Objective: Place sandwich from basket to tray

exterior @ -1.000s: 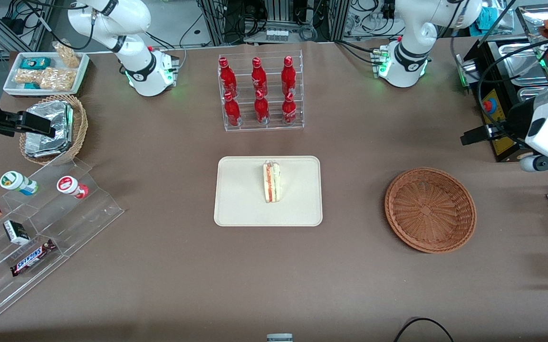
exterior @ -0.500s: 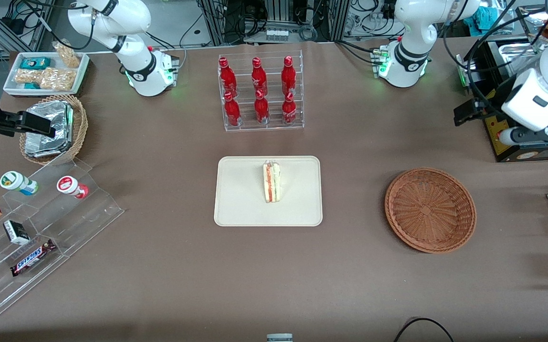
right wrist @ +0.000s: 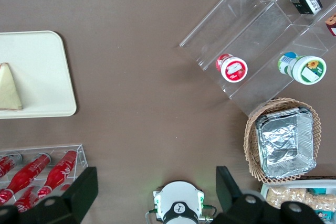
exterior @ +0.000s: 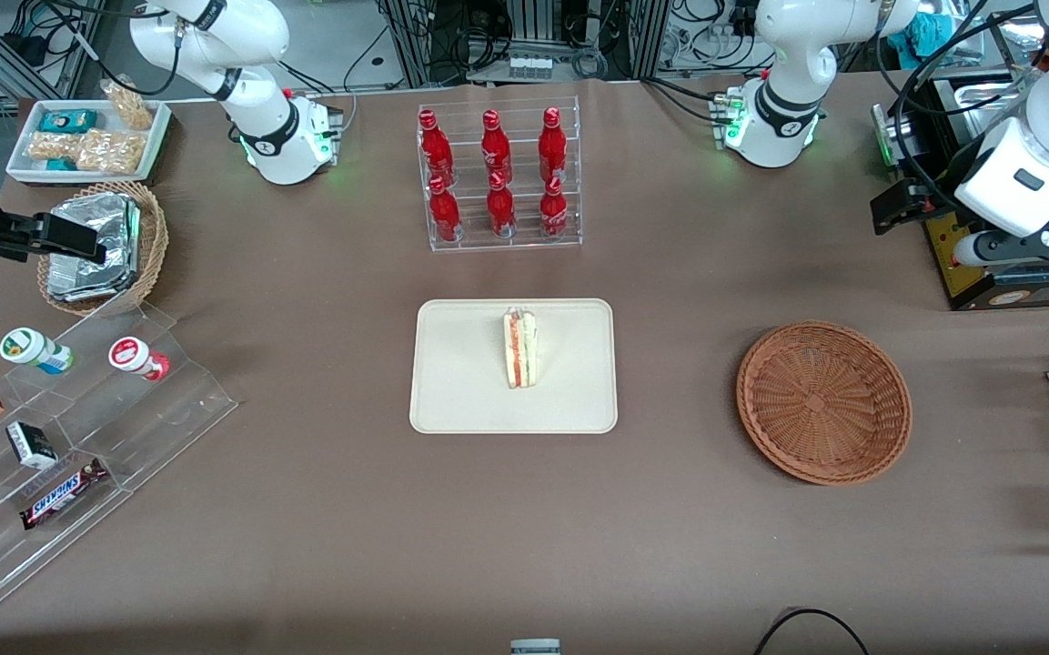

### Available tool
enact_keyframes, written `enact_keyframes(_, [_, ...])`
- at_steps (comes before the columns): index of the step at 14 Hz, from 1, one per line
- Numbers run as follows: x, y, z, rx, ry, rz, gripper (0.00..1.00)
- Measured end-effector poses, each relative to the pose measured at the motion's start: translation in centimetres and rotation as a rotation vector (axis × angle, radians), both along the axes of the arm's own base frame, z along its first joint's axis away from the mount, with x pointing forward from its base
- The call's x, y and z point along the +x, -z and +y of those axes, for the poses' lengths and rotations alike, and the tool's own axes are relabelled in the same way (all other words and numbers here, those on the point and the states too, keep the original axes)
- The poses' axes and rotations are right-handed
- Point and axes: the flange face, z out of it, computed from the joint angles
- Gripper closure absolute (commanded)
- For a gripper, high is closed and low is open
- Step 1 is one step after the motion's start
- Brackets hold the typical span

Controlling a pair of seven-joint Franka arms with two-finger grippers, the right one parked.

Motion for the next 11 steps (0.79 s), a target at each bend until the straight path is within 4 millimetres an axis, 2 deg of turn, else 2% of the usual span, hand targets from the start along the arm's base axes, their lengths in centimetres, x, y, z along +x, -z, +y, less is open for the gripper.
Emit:
enact_keyframes(7, [-0.3,-0.6,0.0,0.004,-0.018,-0.015,0.00])
enact_keyframes(11, [-0.1,-2.4,0.0,-0.003,-0.019,-0.059,0.00])
